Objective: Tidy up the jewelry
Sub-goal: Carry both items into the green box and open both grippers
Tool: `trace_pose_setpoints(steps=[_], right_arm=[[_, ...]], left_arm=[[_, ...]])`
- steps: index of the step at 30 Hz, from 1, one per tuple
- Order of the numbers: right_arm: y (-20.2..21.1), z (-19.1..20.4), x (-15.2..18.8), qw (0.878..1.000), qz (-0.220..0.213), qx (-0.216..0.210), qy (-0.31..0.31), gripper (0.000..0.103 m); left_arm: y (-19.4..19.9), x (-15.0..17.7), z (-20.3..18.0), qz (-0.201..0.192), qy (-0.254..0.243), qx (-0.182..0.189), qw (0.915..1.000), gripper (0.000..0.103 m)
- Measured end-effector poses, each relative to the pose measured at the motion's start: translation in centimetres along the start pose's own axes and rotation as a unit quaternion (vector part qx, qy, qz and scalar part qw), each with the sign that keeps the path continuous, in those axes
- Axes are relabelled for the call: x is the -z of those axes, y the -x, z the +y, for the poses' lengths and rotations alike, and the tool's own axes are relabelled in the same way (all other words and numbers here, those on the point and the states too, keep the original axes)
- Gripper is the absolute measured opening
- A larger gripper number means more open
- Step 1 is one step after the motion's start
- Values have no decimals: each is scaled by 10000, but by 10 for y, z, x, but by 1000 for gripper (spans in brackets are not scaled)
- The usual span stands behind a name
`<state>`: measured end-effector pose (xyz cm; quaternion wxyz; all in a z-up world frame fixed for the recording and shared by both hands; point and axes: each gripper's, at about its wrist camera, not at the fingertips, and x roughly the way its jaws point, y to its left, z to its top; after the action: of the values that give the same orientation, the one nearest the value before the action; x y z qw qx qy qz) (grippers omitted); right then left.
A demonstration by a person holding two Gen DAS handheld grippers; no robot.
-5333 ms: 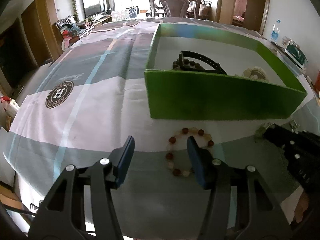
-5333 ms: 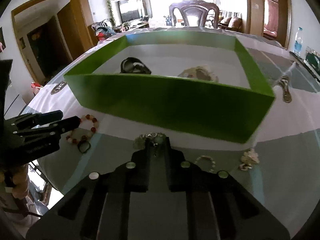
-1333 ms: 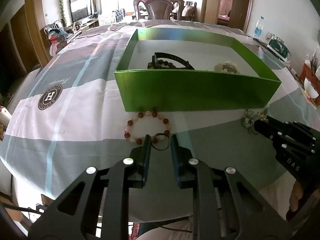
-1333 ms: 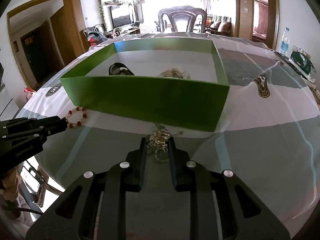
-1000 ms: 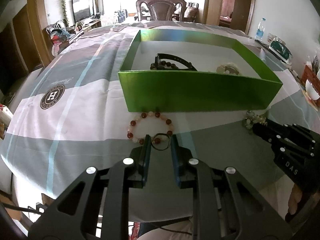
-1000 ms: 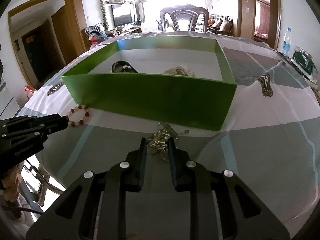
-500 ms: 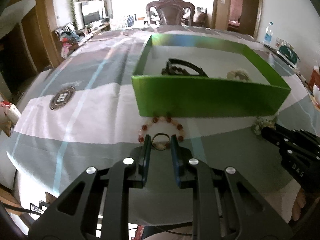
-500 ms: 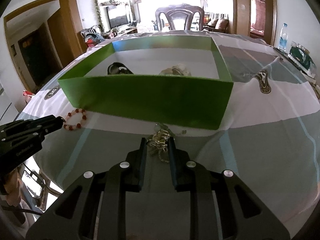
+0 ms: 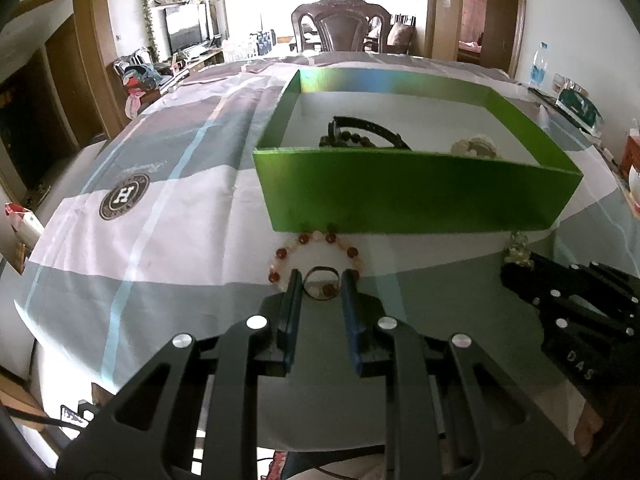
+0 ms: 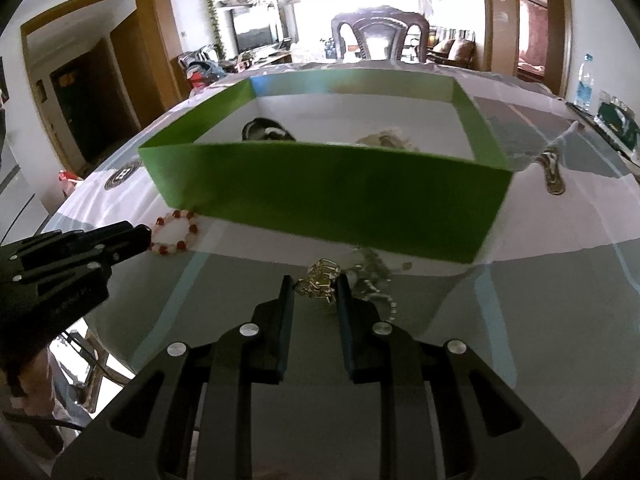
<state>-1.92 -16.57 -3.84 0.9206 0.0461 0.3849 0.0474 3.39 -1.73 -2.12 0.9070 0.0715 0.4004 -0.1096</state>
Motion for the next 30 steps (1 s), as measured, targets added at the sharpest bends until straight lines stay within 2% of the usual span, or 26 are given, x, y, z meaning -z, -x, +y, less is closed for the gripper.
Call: trace_pose_setpoints(steps=[4,9,15,19,24,30], right_arm=[[6,2,-6,9999,-121,23,30,21],[29,2,-22,9982,-586,86,13,21],[49,-2,-50,9935,-1104,259,-39,21],[49,-7,-74,9903,-1320,424,-24,21],[21,-19,-96,9920,-1175,420,-212,21],[-7,-27,-102,9952,-808,497,-239,22]], left_arm=[[-2,-1,1,-22,41,36,10000,20],[14,-17,1,-405,-39,149,9991,20],[35,-53,1,-985,-112,205,9949,20],[34,-83,6,-1171,-148,160,9929,20],[7,-114,5,-1038,-222,229,9941,20],[-42,-129,-2,-544,-227,160,9981,20]])
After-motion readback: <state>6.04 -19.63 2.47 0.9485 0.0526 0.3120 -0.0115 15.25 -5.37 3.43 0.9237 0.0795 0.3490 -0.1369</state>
